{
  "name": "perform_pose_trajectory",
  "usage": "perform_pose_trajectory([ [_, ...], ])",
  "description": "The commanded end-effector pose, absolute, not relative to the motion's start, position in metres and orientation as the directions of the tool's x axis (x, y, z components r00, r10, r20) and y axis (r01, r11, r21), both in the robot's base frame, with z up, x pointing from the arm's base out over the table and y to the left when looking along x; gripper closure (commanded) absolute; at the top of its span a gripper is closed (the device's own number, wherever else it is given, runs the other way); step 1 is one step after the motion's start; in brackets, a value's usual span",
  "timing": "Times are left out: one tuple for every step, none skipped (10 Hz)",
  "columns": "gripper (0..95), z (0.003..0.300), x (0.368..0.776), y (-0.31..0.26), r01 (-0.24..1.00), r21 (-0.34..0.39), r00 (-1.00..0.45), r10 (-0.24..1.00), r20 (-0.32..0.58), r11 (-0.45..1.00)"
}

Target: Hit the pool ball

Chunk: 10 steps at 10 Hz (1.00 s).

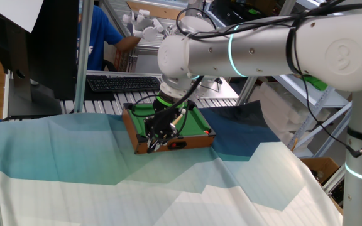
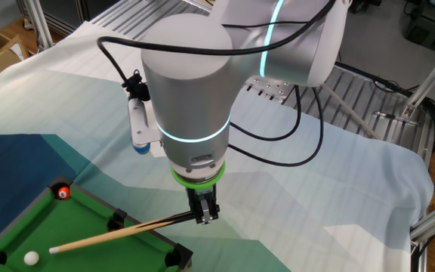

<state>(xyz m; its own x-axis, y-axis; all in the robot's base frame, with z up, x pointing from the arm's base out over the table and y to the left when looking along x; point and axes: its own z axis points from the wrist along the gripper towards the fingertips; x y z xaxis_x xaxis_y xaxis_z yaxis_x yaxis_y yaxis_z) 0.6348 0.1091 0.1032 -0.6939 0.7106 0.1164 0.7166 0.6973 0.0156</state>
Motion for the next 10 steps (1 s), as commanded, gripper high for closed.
perform_pose_trajectory([
  [95.0,0.1033,0.637,0.1089,0.718,0.017,-0.693,0.711,0.118,0.696],
  [95.0,0.1027,0.6381,0.1089,0.72,0.018,-0.691,0.713,0.119,0.694],
  [95.0,0.1021,0.6384,0.109,0.722,0.017,-0.688,0.716,0.118,0.691],
  [95.0,0.1022,0.6384,0.1091,0.728,0.017,-0.682,0.721,0.118,0.686],
  [95.0,0.102,0.6384,0.1094,0.731,0.018,-0.679,0.725,0.119,0.682],
  [95.0,0.1016,0.6385,0.1094,0.74,0.018,-0.669,0.734,0.121,0.672],
  [95.0,0.1017,0.6385,0.1095,0.75,0.024,-0.658,0.742,0.127,0.661],
  [95.0,0.1018,0.6385,0.1098,0.752,0.026,-0.657,0.744,0.126,0.659],
  [95.0,0.1022,0.6383,0.1104,0.751,0.03,-0.657,0.743,0.124,0.659],
  [95.0,0.1047,0.6369,0.1148,0.75,0.043,-0.659,0.742,0.121,0.66],
])
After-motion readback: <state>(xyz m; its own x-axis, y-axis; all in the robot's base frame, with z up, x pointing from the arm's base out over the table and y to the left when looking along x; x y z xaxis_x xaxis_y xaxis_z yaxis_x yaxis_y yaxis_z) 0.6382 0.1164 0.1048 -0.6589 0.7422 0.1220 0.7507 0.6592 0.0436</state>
